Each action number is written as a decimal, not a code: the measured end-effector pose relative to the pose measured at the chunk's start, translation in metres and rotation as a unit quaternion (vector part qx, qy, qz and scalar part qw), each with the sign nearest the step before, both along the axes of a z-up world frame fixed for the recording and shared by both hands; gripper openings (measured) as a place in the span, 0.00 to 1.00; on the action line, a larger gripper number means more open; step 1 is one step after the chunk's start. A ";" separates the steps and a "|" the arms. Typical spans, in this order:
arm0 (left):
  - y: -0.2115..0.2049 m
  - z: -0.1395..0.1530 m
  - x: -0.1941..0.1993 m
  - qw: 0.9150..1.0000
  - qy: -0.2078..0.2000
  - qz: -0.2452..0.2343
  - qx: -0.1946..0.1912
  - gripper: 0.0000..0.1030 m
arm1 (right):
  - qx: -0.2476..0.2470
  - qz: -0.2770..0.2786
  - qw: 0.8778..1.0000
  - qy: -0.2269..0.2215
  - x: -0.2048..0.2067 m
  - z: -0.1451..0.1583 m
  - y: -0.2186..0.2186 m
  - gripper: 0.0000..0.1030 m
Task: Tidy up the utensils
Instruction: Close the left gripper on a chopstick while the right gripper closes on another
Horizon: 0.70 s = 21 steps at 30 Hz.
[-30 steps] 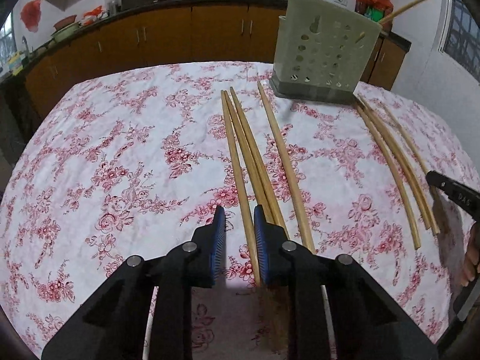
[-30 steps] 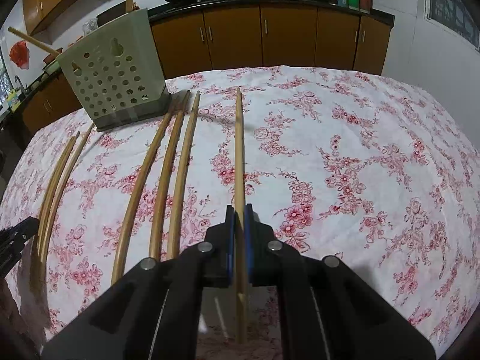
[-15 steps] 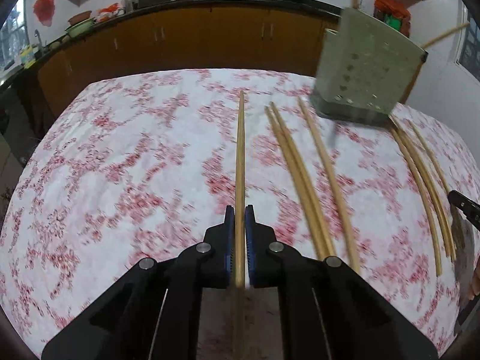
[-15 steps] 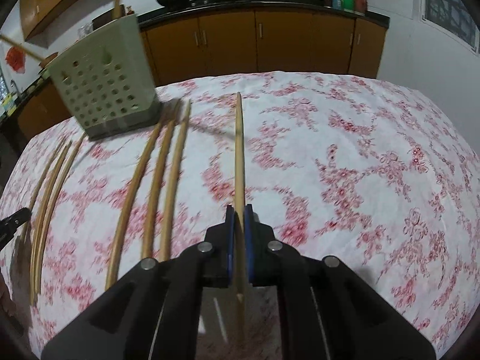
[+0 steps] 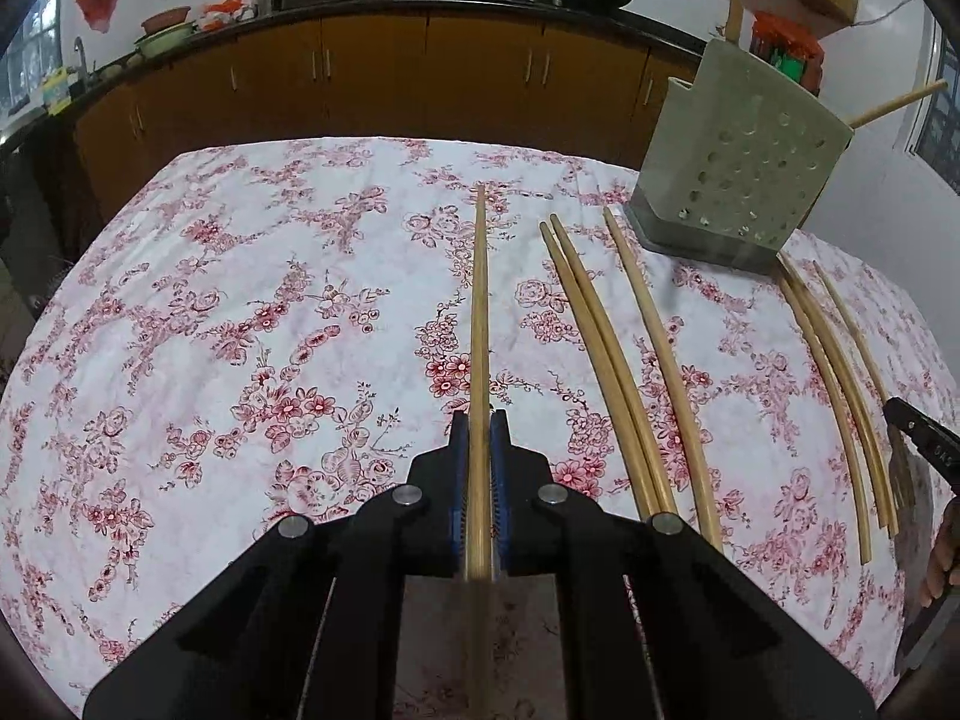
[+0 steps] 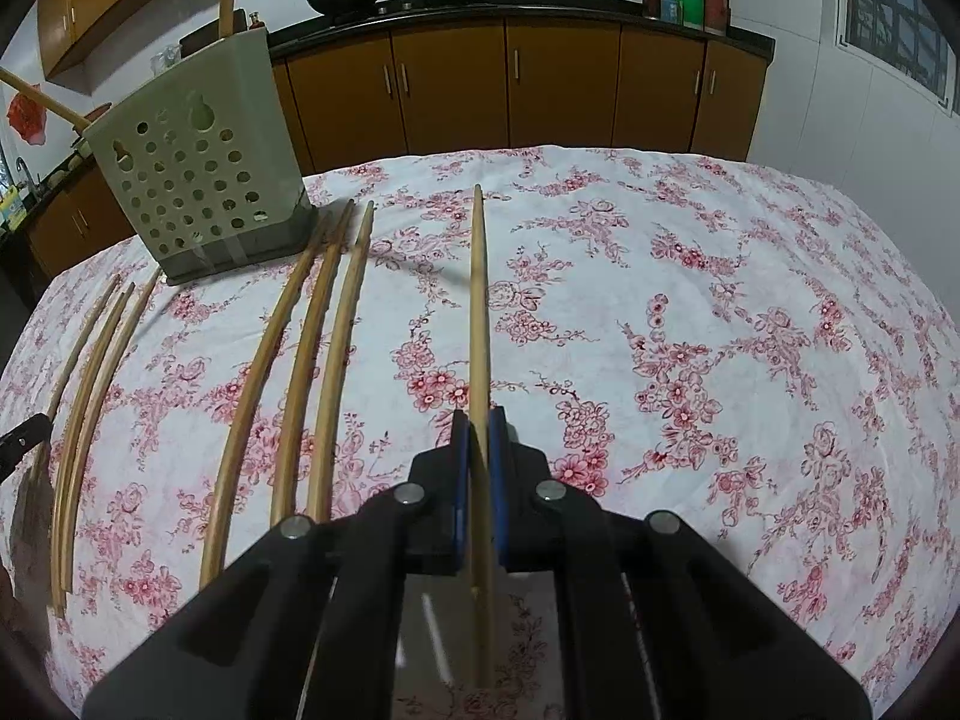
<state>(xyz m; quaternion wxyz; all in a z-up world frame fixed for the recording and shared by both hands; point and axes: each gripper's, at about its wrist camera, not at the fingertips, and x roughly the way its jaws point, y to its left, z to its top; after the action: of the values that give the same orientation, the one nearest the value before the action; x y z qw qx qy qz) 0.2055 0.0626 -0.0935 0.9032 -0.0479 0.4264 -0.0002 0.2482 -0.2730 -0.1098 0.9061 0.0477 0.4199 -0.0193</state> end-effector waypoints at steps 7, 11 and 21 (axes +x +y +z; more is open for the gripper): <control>-0.002 0.000 0.000 1.000 0.000 0.001 -0.002 0.08 | 0.002 0.000 1.000 0.000 0.000 0.000 -0.001 0.08; -0.003 0.000 0.001 1.000 0.000 0.001 0.001 0.08 | 0.003 0.000 1.000 0.000 0.000 0.000 -0.001 0.09; -0.003 0.000 0.001 1.000 0.001 0.001 0.003 0.08 | 0.003 0.000 1.000 0.000 0.000 0.001 -0.001 0.08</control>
<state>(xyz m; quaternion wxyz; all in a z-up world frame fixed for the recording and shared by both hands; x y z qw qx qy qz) 0.2067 0.0594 -0.0939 0.9031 -0.0457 0.4271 0.0023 0.2478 -0.2740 -0.1090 0.9059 0.0504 0.4201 -0.0177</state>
